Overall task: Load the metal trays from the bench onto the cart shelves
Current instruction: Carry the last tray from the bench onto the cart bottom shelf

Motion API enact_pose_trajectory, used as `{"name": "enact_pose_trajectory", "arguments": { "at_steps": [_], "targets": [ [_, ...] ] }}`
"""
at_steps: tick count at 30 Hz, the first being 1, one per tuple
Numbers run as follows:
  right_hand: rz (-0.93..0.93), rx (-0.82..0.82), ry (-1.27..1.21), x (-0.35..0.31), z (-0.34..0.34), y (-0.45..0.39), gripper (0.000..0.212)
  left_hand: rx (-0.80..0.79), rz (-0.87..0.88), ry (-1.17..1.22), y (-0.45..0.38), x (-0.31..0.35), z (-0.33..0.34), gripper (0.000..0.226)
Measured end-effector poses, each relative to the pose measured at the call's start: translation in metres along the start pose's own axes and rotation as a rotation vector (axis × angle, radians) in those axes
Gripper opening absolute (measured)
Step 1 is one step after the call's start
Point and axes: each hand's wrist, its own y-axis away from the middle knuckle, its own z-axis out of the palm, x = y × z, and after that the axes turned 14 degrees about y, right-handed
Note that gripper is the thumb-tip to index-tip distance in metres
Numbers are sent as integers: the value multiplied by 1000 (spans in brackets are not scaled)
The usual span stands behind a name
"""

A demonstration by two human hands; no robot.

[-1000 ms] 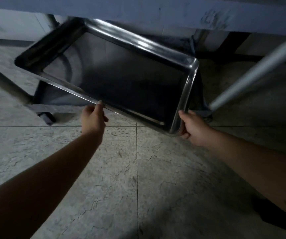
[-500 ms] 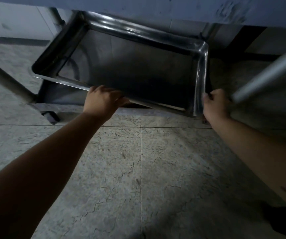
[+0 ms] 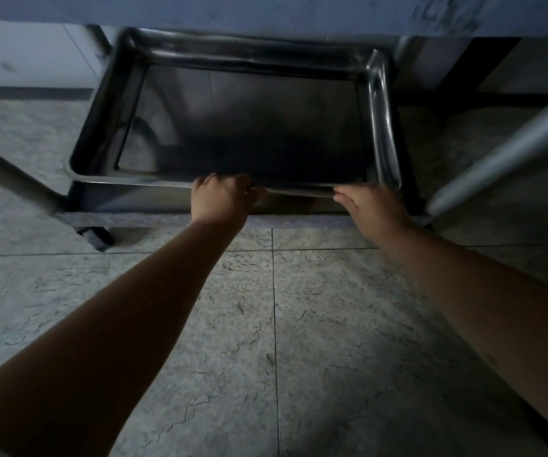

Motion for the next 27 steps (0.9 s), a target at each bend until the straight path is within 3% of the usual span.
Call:
{"name": "enact_pose_trajectory", "arguments": {
  "at_steps": [9,13,18,22,27],
  "targets": [
    [70,-61,133,4,-3,-21,35,-182,-25,38,-17,5,5,32],
    [105,-119,193,-3,-3,-22,38,-336,-51,-55,-4,-3,5,70],
    [59,-288,297,-29,8,2,107,-284,-78,-12,33,-7,4,93],
    [-81,-341,342,-53,21,24,116,-344,-83,-170,53,-20,-6,106],
    [-24,-416,289,-77,7,47,123,-388,-150,-200,80,-8,-39,110]
  ]
}}
